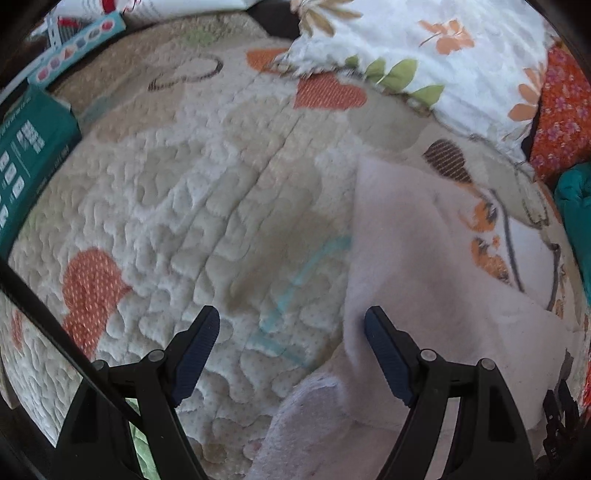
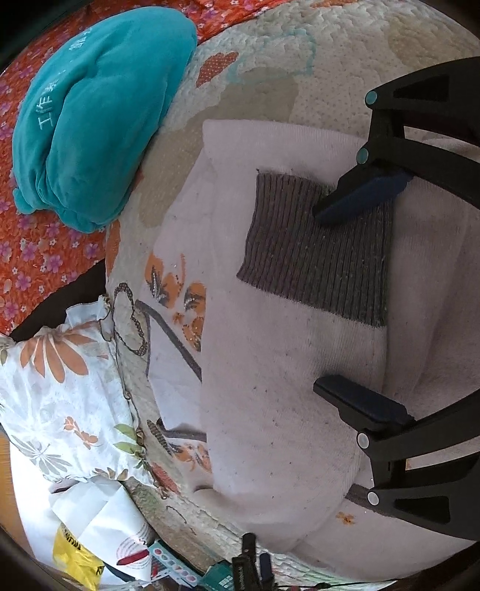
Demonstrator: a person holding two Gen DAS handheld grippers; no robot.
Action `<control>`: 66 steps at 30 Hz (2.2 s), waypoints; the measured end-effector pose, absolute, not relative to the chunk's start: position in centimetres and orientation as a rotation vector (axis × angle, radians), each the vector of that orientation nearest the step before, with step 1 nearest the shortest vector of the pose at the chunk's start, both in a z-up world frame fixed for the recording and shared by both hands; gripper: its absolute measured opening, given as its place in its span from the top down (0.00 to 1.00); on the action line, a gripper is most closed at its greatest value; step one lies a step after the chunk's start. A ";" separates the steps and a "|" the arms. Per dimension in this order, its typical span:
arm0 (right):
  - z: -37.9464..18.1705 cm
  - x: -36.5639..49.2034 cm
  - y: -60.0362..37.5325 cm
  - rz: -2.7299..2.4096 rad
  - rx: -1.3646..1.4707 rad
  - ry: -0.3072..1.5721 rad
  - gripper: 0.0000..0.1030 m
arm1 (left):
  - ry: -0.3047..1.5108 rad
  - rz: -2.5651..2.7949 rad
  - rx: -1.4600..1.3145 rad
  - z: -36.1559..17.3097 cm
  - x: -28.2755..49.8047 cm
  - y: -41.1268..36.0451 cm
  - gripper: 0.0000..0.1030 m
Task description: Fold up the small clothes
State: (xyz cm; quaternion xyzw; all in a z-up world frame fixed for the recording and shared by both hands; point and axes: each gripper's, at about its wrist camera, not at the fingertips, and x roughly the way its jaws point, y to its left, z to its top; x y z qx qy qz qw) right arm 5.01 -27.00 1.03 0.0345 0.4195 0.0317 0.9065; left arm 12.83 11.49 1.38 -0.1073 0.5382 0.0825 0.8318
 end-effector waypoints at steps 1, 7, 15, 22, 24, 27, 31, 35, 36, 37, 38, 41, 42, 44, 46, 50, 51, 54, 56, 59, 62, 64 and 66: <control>1.0 5.0 -27.0 0.065 0.069 0.865 0.14 | 1.153 0.171 -0.243 1.0 12.9 11.7 0.22; 1.0 5.0 -26.7 0.061 0.053 0.864 0.12 | 1.169 0.170 -0.228 0.5 12.5 11.7 0.07; 0.9 5.3 -26.3 0.075 0.042 0.879 0.04 | 1.213 0.163 -0.153 0.1 12.2 10.5 0.00; 0.7 5.7 -25.8 0.071 0.015 0.895 0.01 | 1.175 0.051 -0.200 2.0 10.5 11.6 0.42; 0.7 5.7 -25.8 0.069 0.011 0.895 0.01 | 1.139 0.031 -0.178 3.0 9.6 11.7 0.44; 0.7 5.8 -25.8 0.064 0.005 0.896 0.01 | 1.088 0.032 -0.129 4.2 8.4 12.5 0.44; 0.9 6.2 -25.7 0.054 0.000 0.915 0.01 | 1.049 0.034 -0.093 4.8 7.0 13.1 0.44; 0.9 6.6 -25.3 0.036 -0.017 0.941 0.01 | 1.048 -0.015 -0.149 4.5 6.0 14.4 0.43; 0.9 6.7 -25.3 0.026 -0.008 0.949 0.00 | 1.051 -0.026 -0.172 4.4 5.7 14.5 0.43; 1.0 6.7 -25.2 0.016 -0.006 0.953 0.01 | 1.055 -0.036 -0.199 4.3 5.4 14.7 0.43; 1.2 6.6 -25.1 0.000 -0.010 0.959 0.06 | 1.057 -0.039 -0.213 4.3 4.9 14.9 0.43; 3.3 5.2 -24.7 0.002 0.029 0.960 0.37 | 1.056 -0.052 -0.238 4.2 3.4 15.5 0.43; 4.1 4.2 -24.8 0.033 0.073 0.954 0.37 | 1.059 -0.062 -0.245 4.1 3.0 15.6 0.43; 5.4 1.9 -25.4 0.041 0.123 0.930 0.37 | 1.074 -0.089 -0.263 3.6 2.3 15.8 0.43; 5.9 -0.5 -26.4 0.028 0.159 0.926 0.37 | 1.088 -0.117 -0.291 3.1 1.8 16.0 0.43; 5.0 -5.2 -30.5 -0.063 0.265 0.937 0.36 | 1.127 -0.170 -0.346 1.6 0.9 16.1 0.43; 4.3 -6.6 -31.9 -0.095 0.307 0.939 0.36 | 1.117 -0.172 -0.340 1.5 0.6 15.9 0.43; 1.5 -9.3 -34.7 -0.082 0.495 0.995 0.36 | 1.117 -0.223 -0.362 1.4 -0.6 15.4 0.43; 1.2 -11.0 -35.2 -0.039 0.564 0.952 0.34 | 1.120 -0.257 -0.397 1.1 -1.6 15.1 0.43; 1.1 -12.7 -35.1 0.058 0.658 0.940 0.34 | 1.118 -0.306 -0.448 0.6 -3.4 14.7 0.43; -0.9 -13.7 -34.6 0.272 0.875 0.987 0.34 | 1.127 -0.360 -0.510 -0.4 -5.7 14.4 0.43; -1.8 -15.0 -33.8 0.315 0.914 0.979 0.34 | 1.132 -0.378 -0.541 -1.0 -7.1 14.3 0.43; -1.9 -15.9 -33.2 0.360 0.926 0.994 0.34 | 1.126 -0.378 -0.578 -1.5 -8.9 14.3 0.43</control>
